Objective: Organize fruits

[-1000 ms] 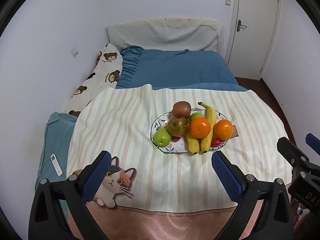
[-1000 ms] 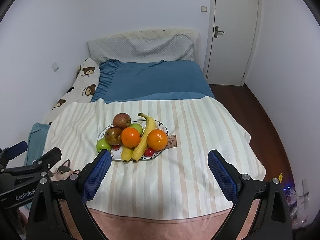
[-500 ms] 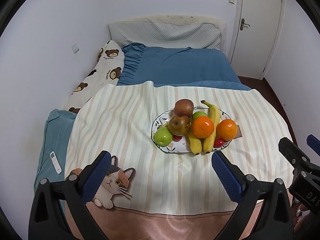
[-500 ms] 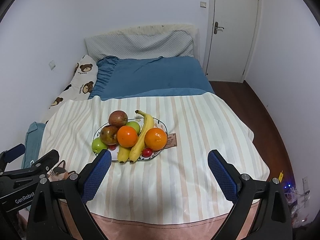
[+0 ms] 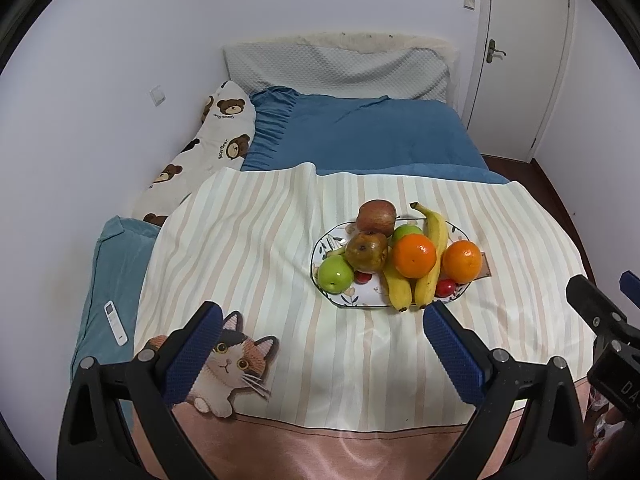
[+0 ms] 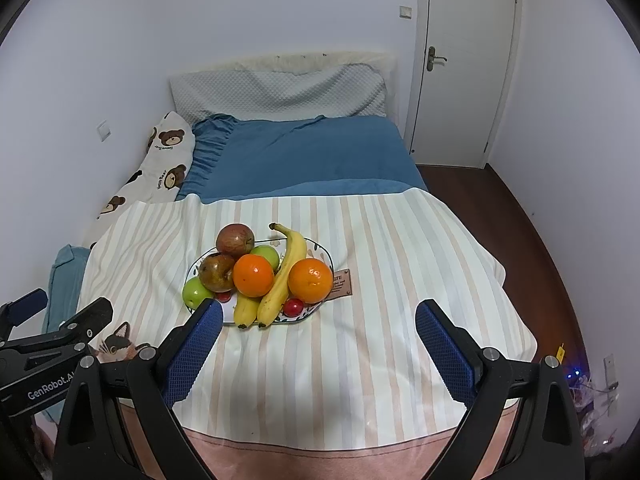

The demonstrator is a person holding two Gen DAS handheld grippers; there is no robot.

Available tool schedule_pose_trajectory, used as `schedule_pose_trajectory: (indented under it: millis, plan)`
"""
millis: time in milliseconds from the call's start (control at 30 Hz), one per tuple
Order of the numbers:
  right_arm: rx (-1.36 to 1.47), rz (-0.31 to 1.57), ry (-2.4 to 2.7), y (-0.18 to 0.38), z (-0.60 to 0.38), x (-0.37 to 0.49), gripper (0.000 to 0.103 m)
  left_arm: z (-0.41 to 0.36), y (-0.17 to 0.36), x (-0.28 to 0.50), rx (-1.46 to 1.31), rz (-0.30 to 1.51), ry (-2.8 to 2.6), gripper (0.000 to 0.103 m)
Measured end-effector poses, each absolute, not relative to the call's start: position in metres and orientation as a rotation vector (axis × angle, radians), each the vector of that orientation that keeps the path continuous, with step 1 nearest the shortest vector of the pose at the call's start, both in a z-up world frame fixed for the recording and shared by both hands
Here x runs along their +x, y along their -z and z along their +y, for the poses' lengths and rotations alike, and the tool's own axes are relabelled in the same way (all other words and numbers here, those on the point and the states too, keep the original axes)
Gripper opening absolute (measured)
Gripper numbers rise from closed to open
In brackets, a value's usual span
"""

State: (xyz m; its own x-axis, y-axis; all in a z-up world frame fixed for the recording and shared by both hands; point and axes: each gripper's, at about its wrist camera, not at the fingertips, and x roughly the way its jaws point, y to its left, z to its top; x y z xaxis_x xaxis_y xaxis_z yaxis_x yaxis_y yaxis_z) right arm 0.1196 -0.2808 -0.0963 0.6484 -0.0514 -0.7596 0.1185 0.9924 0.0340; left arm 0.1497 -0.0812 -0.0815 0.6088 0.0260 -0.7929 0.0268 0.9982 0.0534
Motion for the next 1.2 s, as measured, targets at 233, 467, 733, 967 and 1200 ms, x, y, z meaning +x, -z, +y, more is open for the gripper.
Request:
schedule_pose_trajectory:
  millis: [233, 467, 733, 967, 1200]
  plan:
    - [0.076, 0.857, 0.090, 0.0919, -0.2805, 0.1208, 0.099, -0.0817, 0.0809, 0.1480, 0.060, 0.905, -0.005, 0.103]
    - [0.076, 0.856, 0.090, 0.0912, -0.2807, 0.1218, 0.099, -0.0825, 0.0794, 0.1476, 0.061, 0.899, -0.005, 0.103]
    - [0.077, 0.858, 0.090, 0.0905, -0.2841, 0.1236, 0.099, -0.0834, 0.0786, 0.1487, 0.068, 0.905, 0.001, 0.103]
    - [0.078, 0.857, 0.093, 0.0913, -0.2875, 0.1252, 0.099, -0.0835, 0.0787, 0.1483, 0.068, 0.906, 0.002, 0.103]
    - [0.078, 0.857, 0.094, 0.0921, -0.2883, 0.1253, 0.099, -0.0837, 0.0788, 0.1485, 0.066, 0.907, 0.000, 0.103]
